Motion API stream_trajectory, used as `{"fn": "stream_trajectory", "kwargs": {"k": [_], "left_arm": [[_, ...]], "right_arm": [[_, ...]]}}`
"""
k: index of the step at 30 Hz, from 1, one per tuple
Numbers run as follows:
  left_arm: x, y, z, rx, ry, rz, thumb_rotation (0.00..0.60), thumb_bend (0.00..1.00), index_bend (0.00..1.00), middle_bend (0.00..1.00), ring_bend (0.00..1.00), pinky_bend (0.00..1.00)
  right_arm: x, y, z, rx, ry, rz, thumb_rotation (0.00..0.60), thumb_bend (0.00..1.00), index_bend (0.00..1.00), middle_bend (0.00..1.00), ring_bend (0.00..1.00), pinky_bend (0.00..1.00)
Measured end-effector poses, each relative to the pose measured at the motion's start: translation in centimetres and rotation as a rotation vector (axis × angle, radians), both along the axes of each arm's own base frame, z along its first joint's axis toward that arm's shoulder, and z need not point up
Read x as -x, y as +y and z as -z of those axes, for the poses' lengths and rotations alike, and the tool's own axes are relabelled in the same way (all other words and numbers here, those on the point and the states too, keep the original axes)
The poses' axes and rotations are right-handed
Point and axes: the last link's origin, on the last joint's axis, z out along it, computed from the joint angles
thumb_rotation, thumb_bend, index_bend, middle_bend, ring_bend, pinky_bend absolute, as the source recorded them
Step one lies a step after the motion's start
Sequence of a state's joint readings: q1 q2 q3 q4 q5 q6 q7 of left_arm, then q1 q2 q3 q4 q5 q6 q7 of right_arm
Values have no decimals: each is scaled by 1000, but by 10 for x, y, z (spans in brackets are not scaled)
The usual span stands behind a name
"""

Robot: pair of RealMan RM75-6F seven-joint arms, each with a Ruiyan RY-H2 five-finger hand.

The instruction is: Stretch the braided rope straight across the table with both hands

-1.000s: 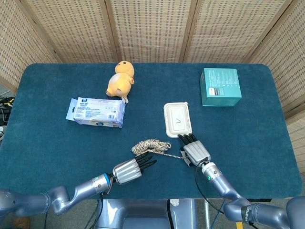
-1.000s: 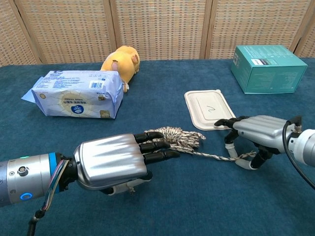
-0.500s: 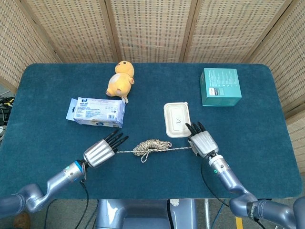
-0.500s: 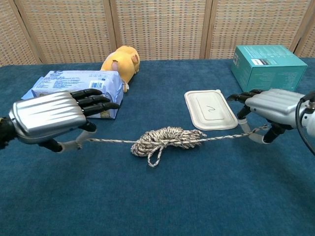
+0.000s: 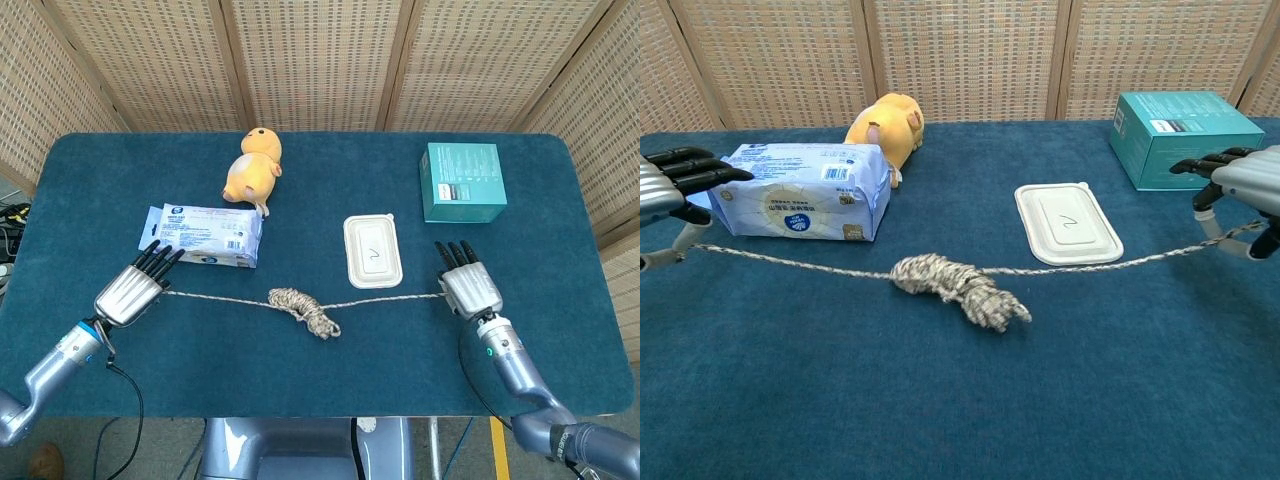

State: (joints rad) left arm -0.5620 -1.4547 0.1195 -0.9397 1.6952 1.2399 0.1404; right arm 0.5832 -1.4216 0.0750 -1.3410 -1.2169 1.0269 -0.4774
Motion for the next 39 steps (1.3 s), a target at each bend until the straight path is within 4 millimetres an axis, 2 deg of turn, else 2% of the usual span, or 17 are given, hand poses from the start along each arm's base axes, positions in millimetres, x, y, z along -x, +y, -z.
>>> {"fn": "stream_trajectory", "kwargs": {"k": [5, 6, 7, 8, 9, 11, 13, 20, 26, 28, 31, 34, 39], "left_arm": [[11, 0, -5, -15, -33, -35, 600, 664, 665, 0, 0, 0], [11, 0, -4, -14, -44, -38, 600, 663, 665, 0, 0, 0], [10, -1, -3, -12, -53, -39, 600, 630, 642, 0, 0, 0], [10, -1, -2, -11, -60, -40, 600, 529, 551, 0, 0, 0], [9, -1, -2, -9, -68, -38, 600, 363, 376, 0, 0, 0], [8, -2, -1, -5, -77, -39, 600, 91, 88, 0, 0, 0], [8, -3, -1, 1, -88, -42, 600, 0, 0, 0, 0, 0], [2, -9, -17, -7, -256, -115, 600, 0, 0, 0, 0, 0], [4, -22, -70, -120, -447, -219, 600, 0, 0, 0, 0, 0], [11, -34, -93, -176, -483, -268, 600, 0, 0, 0, 0, 0], [24, -55, -114, -239, -508, -339, 600, 0, 0, 0, 0, 0], [33, -74, -122, -272, -522, -392, 600, 0, 0, 0, 0, 0], [50, -104, -119, -267, -517, -475, 600, 0, 0, 0, 0, 0]], "right_arm": [[11, 2, -7, 15, 2, 27, 600, 444, 666, 0, 0, 0], [12, 3, -7, 16, 1, 32, 600, 440, 654, 0, 0, 0], [13, 3, -7, 16, -1, 35, 600, 422, 597, 0, 0, 0], [13, 3, -7, 17, -2, 37, 600, 374, 488, 0, 0, 0], [14, 4, -7, 17, -5, 38, 600, 319, 386, 0, 0, 0], [14, 5, -7, 17, -14, 41, 600, 103, 95, 0, 0, 0], [13, 6, -7, 21, -36, 45, 600, 8, 4, 0, 0, 0], [0, 14, -22, 65, -150, -1, 600, 0, 0, 0, 0, 0], [1, 39, -58, 167, -230, -99, 600, 0, 0, 0, 0, 0], [7, 50, -70, 193, -246, -112, 600, 0, 0, 0, 0, 0], [19, 67, -83, 220, -259, -113, 600, 0, 0, 0, 0, 0], [29, 79, -90, 228, -249, -112, 600, 0, 0, 0, 0, 0], [36, 101, -95, 247, -213, -126, 600, 0, 0, 0, 0, 0]]}}
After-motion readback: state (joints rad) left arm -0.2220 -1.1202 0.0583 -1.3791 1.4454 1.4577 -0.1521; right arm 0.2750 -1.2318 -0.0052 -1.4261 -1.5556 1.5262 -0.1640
